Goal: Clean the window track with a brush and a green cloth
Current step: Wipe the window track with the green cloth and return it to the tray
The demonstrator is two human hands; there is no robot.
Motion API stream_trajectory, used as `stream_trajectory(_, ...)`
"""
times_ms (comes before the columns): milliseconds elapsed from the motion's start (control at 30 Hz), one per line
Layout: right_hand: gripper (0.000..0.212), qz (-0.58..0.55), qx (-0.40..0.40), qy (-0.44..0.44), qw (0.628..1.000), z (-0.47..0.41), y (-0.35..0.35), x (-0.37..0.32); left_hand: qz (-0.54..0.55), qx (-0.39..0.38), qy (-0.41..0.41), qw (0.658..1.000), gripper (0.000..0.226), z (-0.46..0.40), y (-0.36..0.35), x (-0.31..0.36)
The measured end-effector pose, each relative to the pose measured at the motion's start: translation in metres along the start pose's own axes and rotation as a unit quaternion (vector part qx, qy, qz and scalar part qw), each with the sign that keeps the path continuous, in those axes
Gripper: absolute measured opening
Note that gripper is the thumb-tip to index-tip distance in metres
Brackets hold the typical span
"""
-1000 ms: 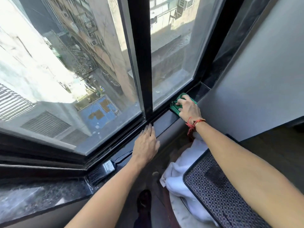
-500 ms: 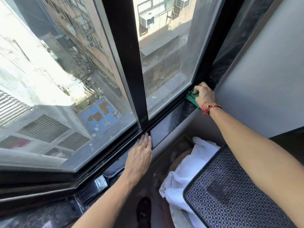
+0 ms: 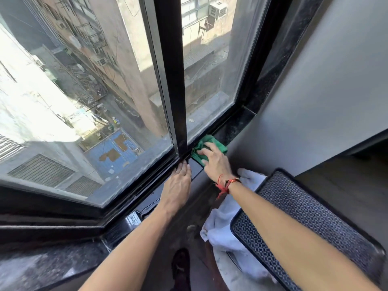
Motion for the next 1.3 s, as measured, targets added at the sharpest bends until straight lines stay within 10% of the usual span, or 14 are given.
stream_trajectory(167,0.033,-0.069,-0.027,0.006,0.997,0.021,-0.001,-0.021,0.023,-0.027,-0.009,0.999,0.07,0.002,0.006,-0.005)
stream_trajectory(233,0.029,-0.135,0.108,-0.045,0.984,0.021,0.015,-0.018,0.037,-0.036,-0.014,0.999,0.072,0.004,0.008,-0.008)
stream_trajectory(333,0.046,-0.216,0.276,-0.29,0.891,0.029,0.024,-0.004,0.06,-0.026,-0.005,0.998,0.071,0.009,0.01,-0.012)
stream_trajectory(400,0.061,-0.36,0.182,-0.47,0.785,0.033,0.009,-0.005,0.063,-0.003,0.0,0.998,0.07,0.013,0.011,-0.012)
stream_trajectory(500,0.032,-0.507,0.097,-0.505,0.692,0.031,0.003,-0.02,0.059,0.023,-0.018,0.998,0.07,0.016,0.016,-0.01)
stream_trajectory(1033,0.017,-0.539,0.295,-0.432,0.66,0.147,0.104,0.051,0.046,-0.024,-0.2,0.978,0.064,0.035,0.007,0.138)
stream_trajectory(1300,0.027,-0.295,0.289,-0.484,0.772,0.227,0.129,0.105,-0.028,-0.079,-0.277,0.957,0.062,0.074,-0.029,0.185)
Point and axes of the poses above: each hand's wrist, its own z-axis away from the middle knuckle, its own y-axis out of the back of the hand, x = y × z, the point moved 2 cm from there along -z, towards the middle knuckle, and after that the axes turned 7 degrees about x, right-handed, at the moved point
